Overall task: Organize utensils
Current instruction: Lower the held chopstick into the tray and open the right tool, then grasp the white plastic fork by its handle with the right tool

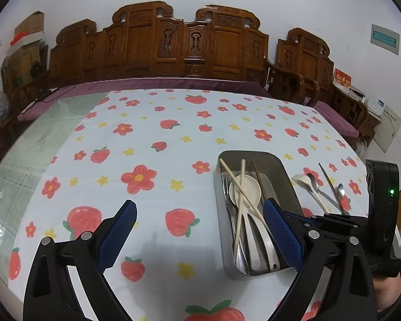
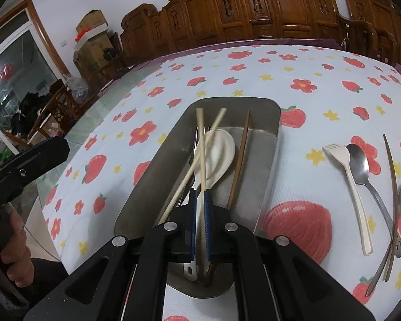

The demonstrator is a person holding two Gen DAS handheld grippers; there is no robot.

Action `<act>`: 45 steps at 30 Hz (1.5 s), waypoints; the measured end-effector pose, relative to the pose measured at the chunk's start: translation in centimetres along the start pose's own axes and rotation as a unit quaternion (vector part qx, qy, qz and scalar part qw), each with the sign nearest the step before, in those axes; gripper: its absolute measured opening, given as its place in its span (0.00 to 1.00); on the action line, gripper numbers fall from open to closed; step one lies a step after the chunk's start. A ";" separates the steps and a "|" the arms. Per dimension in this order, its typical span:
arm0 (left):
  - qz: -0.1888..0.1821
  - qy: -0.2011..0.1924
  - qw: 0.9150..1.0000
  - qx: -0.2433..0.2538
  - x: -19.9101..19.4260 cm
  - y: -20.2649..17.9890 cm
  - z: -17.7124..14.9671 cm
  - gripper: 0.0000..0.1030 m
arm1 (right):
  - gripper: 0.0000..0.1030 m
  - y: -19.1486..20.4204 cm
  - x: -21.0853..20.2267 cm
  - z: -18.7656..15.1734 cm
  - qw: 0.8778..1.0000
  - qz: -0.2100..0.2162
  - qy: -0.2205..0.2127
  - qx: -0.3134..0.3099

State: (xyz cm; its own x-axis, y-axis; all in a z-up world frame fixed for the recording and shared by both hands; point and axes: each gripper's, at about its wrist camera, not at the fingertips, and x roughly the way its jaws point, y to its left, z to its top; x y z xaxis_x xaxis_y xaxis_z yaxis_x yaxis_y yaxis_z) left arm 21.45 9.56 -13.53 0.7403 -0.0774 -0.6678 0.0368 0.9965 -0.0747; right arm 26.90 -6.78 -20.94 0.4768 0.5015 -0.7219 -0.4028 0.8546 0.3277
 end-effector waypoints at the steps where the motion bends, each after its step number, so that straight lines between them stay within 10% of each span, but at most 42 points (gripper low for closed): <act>1: -0.001 0.001 1.000 0.002 0.0 -0.1 0.0 0.89 | 0.07 0.0 -0.1 0.0 1.000 0.003 0.000 -0.003; 18: -0.040 0.002 0.998 0.039 0.9 -6.8 -0.7 0.89 | 0.07 -6.9 -9.3 -1.3 0.990 -0.112 -0.048 -0.068; 21: -0.044 0.003 0.998 0.048 1.3 -7.9 -0.9 0.89 | 0.20 -9.1 -9.6 -1.8 0.989 -0.127 -0.043 -0.055; 45: -0.052 0.014 0.996 0.072 2.7 -11.4 -2.4 0.89 | 0.21 -12.6 0.3 0.1 0.989 -0.123 0.038 -0.073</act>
State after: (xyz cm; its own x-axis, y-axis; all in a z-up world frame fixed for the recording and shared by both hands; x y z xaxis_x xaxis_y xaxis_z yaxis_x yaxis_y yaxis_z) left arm 21.45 -2.08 -16.25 0.7089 -0.1787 -0.6823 0.2091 0.9771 -0.0386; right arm 32.18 -17.44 -25.24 0.5172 0.2641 -0.8141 -0.3924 0.9185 0.0486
